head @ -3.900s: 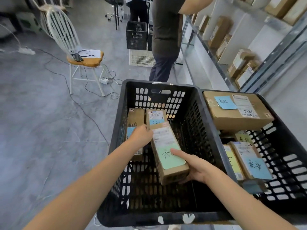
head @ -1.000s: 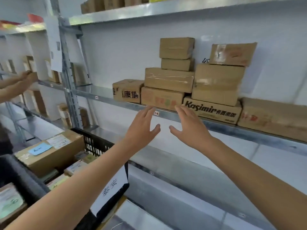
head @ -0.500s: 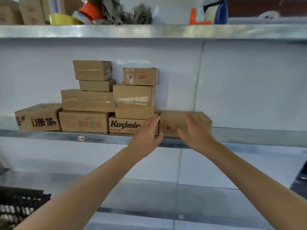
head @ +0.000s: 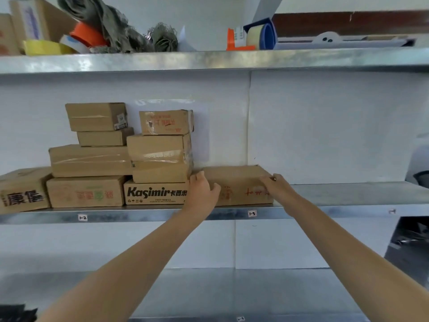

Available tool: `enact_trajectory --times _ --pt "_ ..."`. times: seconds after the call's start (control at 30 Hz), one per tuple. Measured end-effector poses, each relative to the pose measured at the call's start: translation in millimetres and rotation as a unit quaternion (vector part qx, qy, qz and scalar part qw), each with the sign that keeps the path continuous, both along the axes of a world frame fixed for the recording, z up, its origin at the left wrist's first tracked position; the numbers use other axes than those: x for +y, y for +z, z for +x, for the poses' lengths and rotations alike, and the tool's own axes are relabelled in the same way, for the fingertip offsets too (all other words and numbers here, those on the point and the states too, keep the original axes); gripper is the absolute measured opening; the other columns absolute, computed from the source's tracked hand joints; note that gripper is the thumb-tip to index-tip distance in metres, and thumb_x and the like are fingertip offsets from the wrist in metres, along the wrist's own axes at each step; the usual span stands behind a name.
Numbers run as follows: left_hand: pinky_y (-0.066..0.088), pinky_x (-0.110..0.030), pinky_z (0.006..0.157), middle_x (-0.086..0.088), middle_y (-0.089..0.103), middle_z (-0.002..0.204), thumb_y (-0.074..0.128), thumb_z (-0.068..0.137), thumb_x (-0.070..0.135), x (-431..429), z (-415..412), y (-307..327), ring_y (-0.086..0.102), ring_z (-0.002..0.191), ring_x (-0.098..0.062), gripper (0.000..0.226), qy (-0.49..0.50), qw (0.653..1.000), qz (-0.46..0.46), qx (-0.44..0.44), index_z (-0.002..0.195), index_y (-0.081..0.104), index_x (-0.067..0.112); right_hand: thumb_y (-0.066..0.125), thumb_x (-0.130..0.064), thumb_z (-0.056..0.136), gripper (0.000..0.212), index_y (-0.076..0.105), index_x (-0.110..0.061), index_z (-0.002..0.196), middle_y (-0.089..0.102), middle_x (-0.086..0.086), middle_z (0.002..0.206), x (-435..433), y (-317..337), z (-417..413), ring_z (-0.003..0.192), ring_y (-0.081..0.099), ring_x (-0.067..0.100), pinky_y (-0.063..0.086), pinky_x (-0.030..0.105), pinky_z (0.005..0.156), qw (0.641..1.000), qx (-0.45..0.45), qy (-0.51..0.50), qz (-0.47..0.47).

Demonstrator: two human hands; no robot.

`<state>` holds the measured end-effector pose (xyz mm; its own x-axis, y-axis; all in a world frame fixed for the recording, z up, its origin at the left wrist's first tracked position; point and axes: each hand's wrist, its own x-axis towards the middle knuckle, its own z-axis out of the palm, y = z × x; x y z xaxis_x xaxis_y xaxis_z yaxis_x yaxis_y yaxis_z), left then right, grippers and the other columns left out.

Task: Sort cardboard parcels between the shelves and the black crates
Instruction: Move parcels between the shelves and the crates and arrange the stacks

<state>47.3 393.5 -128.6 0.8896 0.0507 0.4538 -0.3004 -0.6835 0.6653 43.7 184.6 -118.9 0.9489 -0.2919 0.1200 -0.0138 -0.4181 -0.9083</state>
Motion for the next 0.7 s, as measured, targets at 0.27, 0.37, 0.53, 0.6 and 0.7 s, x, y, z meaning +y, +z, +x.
enact_trajectory --times 0.27,0.37,0.53,0.6,0.7 --pt "0.038 -0.031 0.064 -0.008 0.059 0.083 0.045 0.100 0.038 -0.5 -2.6 3.7 0.053 0.075 -0.021 0.037 -0.033 0.979 -0.157 0.130 0.089 0.057 0.006 0.041 -0.049 0.097 0.048 0.060 -0.007 0.107 0.053 0.012 0.117 -27.1 -13.0 -3.1 0.096 0.052 0.026 0.041 0.035 0.070 0.997 -0.033 -0.061 -0.024" --pt "0.038 -0.033 0.076 -0.010 0.063 0.103 0.042 0.100 0.047 -3.0 -2.9 1.3 0.054 0.090 -0.022 0.048 -0.033 0.966 -0.177 0.184 0.108 0.059 0.003 0.045 -0.057 0.095 0.052 0.062 -0.009 0.105 0.060 0.009 0.107 -29.3 -15.1 -8.6 0.096 0.056 0.024 0.047 0.038 0.082 0.999 0.001 -0.034 0.032" --pt "0.039 -0.026 0.069 0.003 0.065 0.103 0.049 0.100 0.045 -7.7 -29.2 7.7 0.056 0.088 -0.008 0.027 -0.091 0.949 -0.278 0.118 0.104 0.060 0.021 0.054 -0.047 0.095 0.033 0.063 -0.017 0.106 0.064 0.005 0.115 -36.4 -16.4 -28.5 0.110 0.059 0.026 0.048 0.049 0.102 0.991 -0.074 -0.033 0.102" --pt "0.038 -0.017 0.065 0.014 0.063 0.097 0.053 0.099 0.046 -4.0 -45.9 8.3 0.055 0.087 0.001 0.018 -0.095 0.950 -0.293 0.056 0.099 0.059 0.029 0.056 -0.047 0.095 0.034 0.061 -0.020 0.116 0.063 -0.004 0.110 -37.3 -17.9 -44.5 0.108 0.060 0.020 0.050 0.045 0.098 0.987 -0.114 -0.032 0.110" --pt "0.044 -0.008 0.063 0.019 0.068 0.092 0.060 0.096 0.043 10.1 -71.2 -2.6 0.063 0.085 0.003 0.011 -0.098 0.940 -0.328 -0.006 0.098 0.064 0.033 0.058 -0.050 0.093 0.037 0.057 -0.027 0.122 0.061 -0.013 0.111 -34.0 -29.1 -74.5 0.105 0.059 0.008 0.050 0.032 0.087 0.980 -0.155 -0.023 0.123"
